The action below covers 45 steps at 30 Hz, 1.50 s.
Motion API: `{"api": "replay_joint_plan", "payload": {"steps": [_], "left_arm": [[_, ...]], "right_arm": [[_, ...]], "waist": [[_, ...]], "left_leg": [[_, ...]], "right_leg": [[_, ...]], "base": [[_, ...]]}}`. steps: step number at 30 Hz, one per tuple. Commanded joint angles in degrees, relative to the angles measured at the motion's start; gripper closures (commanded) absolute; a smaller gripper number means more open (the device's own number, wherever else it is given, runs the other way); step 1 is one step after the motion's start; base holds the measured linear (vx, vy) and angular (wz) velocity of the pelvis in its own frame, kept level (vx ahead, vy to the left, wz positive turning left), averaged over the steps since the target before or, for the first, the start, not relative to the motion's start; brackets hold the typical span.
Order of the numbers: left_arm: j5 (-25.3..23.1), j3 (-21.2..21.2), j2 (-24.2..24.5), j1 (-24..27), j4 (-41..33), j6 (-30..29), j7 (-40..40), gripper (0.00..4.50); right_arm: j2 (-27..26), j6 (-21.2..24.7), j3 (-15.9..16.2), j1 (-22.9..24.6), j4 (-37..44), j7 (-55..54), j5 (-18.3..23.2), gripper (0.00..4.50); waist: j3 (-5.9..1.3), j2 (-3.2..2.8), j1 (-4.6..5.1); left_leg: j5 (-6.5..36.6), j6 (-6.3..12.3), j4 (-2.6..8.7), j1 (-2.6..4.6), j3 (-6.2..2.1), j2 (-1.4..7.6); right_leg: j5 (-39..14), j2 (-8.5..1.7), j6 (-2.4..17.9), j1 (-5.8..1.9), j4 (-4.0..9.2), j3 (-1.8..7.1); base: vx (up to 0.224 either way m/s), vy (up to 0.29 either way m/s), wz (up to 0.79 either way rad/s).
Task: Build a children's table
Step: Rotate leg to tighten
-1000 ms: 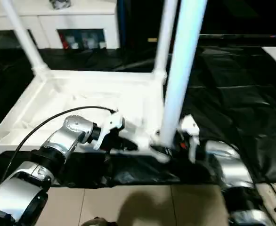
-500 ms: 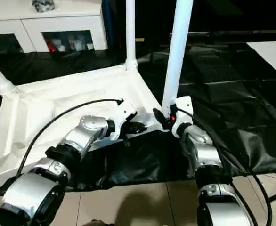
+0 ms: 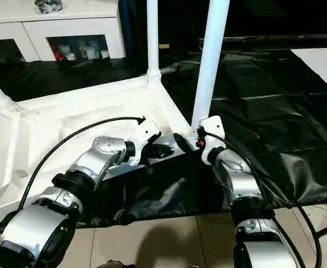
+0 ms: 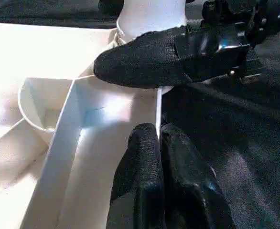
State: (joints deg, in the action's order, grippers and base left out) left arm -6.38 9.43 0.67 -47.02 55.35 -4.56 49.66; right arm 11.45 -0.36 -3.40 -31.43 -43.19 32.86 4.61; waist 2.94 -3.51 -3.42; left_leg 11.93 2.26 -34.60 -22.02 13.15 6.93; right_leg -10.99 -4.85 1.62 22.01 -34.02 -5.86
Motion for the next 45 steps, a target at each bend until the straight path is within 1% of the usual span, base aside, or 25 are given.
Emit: {"api": "replay_joint_plan", "payload": {"steps": [1,6,10,19,20,21,25,29,33,45], "left_arm": [[2.42,0.81,-3.59,-1.89,-1.72,2.30,0.52,4.50],[2.42,0.81,-3.59,-1.89,-1.72,2.30,0.52,4.50],[2.42,0.81,-3.59,-1.89,-1.72,2.30,0.52,4.50],[2.42,0.81,-3.59,-1.89,-1.72,2.30,0.52,4.50],[2.28,1.01,-3.16,-1.60,-1.90,2.78,1.94,4.50],[2.28,1.01,-3.16,-1.60,-1.90,2.78,1.94,4.50],[2.28,1.01,-3.16,-1.60,-1.90,2.78,1.94,4.50],[2.28,1.01,-3.16,-1.60,-1.90,2.78,1.94,4.50],[2.28,1.01,-3.16,-1.60,-1.90,2.78,1.94,4.50],[2.28,1.01,-3.16,-1.60,-1.90,2.78,1.94,4.50]], "right_arm": [[-4.16,1.88,7.04,1.36,-2.41,4.49,-0.60,0.08],[-4.16,1.88,7.04,1.36,-2.41,4.49,-0.60,0.08],[-4.16,1.88,7.04,1.36,-2.41,4.49,-0.60,0.08],[-4.16,1.88,7.04,1.36,-2.41,4.49,-0.60,0.08],[-3.75,0.61,7.00,1.67,-2.05,6.74,-0.72,0.08],[-3.75,0.61,7.00,1.67,-2.05,6.74,-0.72,0.08],[-3.75,0.61,7.00,1.67,-2.05,6.74,-0.72,0.08],[-3.75,0.61,7.00,1.67,-2.05,6.74,-0.72,0.08],[-3.75,0.61,7.00,1.67,-2.05,6.74,-0.72,0.08],[-3.75,0.61,7.00,1.67,-2.05,6.74,-0.72,0.08]], "waist": [[-3.52,0.78,-0.29],[-3.49,0.80,-0.30],[-3.46,0.83,-0.32],[-3.42,0.81,-0.28],[-3.42,0.64,-0.31],[-3.41,0.73,-0.28],[-3.52,0.75,-0.28],[-3.46,0.73,-0.33],[-3.50,0.77,-0.29],[-3.43,0.75,-0.33]], "left_leg": [[11.87,2.83,4.77,1.27,-4.41,8.09],[11.79,2.94,4.75,1.18,-4.43,8.09],[12.28,2.73,4.75,1.25,-4.41,8.07],[12.61,2.49,4.85,1.22,-4.45,8.11],[12.69,2.39,4.87,1.25,-4.50,8.14],[12.88,2.41,4.86,1.19,-4.46,8.11],[11.60,3.11,4.80,1.14,-4.40,8.10],[12.08,3.01,4.80,1.17,-4.43,8.12],[11.96,3.03,4.81,1.18,-4.41,8.13],[12.23,2.92,4.82,1.15,-4.44,8.13]], "right_leg": [[-6.12,-7.37,15.22,-2.28,3.80,4.38],[-6.25,-7.45,15.18,-2.31,3.85,4.43],[-7.24,-7.51,15.01,-2.29,4.01,4.46],[-7.43,-7.48,14.96,-2.25,4.01,4.50],[-7.48,-7.50,14.95,-2.24,4.01,4.49],[-7.41,-7.47,14.88,-2.27,4.03,4.46],[-5.25,-7.41,15.37,-2.31,3.74,4.41],[-6.67,-7.45,15.19,-2.29,3.91,4.41],[-6.00,-7.43,15.31,-2.27,3.84,4.43],[-7.05,-7.49,15.12,-2.26,3.99,4.46]], "base": [[0.000,0.000,0.00],[0.000,0.000,0.00],[0.000,0.000,0.00],[0.000,0.000,0.00],[0.000,0.000,0.00],[0.000,0.000,0.00],[0.000,0.000,0.00],[0.000,0.000,0.00],[0.000,0.000,0.00],[0.000,0.000,0.00]]}}
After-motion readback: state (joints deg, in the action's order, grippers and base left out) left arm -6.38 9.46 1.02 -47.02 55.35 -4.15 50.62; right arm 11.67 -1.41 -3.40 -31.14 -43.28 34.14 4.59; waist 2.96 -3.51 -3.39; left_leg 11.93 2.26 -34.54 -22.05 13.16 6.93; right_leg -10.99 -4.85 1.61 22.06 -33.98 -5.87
